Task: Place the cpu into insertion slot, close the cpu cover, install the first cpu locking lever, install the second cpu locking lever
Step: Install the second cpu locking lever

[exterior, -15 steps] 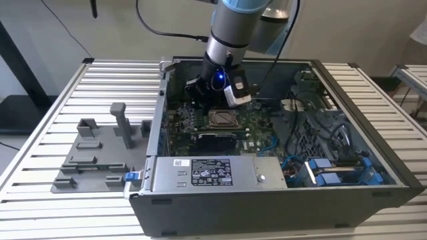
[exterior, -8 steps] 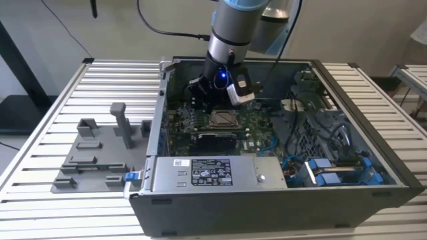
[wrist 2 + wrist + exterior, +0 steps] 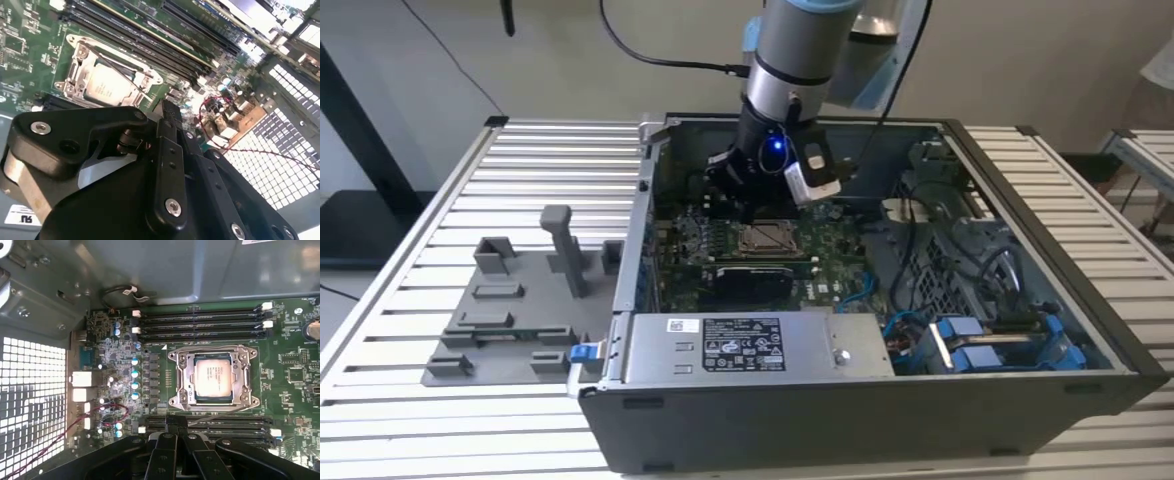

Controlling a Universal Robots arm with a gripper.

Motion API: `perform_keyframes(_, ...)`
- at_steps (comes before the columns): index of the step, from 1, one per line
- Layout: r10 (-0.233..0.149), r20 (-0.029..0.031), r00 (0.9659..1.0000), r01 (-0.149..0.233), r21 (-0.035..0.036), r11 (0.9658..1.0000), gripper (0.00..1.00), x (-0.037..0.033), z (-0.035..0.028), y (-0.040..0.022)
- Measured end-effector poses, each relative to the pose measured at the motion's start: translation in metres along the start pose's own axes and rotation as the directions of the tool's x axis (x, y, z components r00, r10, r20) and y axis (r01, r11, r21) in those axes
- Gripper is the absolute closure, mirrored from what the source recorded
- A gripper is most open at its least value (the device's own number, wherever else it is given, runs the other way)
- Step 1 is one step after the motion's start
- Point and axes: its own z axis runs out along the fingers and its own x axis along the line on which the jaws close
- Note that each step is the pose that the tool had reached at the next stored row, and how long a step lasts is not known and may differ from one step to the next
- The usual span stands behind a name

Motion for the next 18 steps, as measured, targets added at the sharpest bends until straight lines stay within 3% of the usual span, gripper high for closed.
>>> perform_keyframes(3, 0.0, 0.0, 1.0, 0.0, -0.0001, 1.0, 0.89, -0.0064, -0.0008, 0.0003)
perform_keyframes(9, 0.0, 0.0001, 1.0, 0.0, -0.0003, 1.0, 0.89, -0.0114, -0.0008, 0.0006)
perform_keyframes(18, 0.001, -0.0001, 1.0, -0.001, 0.0008, 1.0, 0.89, -0.0121, 0.011, 0.0003)
